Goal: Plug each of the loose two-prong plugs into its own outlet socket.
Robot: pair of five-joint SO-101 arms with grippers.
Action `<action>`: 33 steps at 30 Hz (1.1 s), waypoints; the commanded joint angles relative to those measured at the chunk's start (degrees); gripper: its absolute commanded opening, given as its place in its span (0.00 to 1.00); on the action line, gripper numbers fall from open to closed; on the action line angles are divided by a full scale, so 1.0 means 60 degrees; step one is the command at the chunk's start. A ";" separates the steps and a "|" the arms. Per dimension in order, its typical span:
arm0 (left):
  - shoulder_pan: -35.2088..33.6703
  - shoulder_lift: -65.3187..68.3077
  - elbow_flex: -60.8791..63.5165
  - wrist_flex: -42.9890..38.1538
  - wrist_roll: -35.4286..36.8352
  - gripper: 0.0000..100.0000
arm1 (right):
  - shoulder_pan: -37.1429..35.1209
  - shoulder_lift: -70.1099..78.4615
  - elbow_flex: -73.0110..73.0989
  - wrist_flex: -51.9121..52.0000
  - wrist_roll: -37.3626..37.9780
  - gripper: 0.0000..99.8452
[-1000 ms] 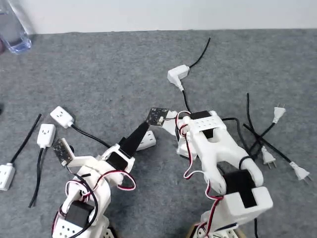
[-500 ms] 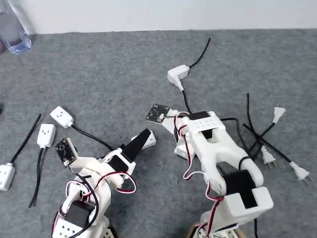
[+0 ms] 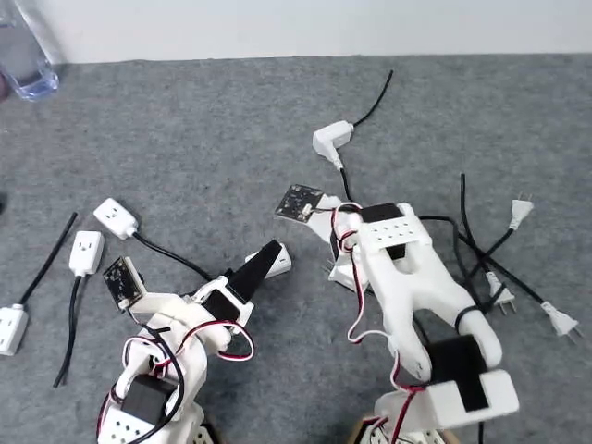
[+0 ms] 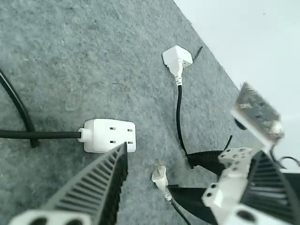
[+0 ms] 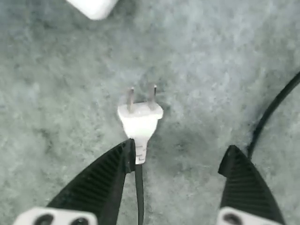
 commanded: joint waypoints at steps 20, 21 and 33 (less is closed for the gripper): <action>-0.0044 -0.0088 -0.0037 -0.0718 -0.0059 0.38 | -0.0637 0.0755 -0.0352 -0.0564 -0.0630 0.27; -0.0044 -0.0088 -0.0037 -0.0718 -0.0059 0.38 | -0.0637 0.0813 -0.0381 -0.0564 -0.0630 0.27; 0.0015 -0.0088 -0.0037 -0.0718 -0.0059 0.38 | -0.0652 0.0945 -0.0337 -0.0564 -0.0689 0.07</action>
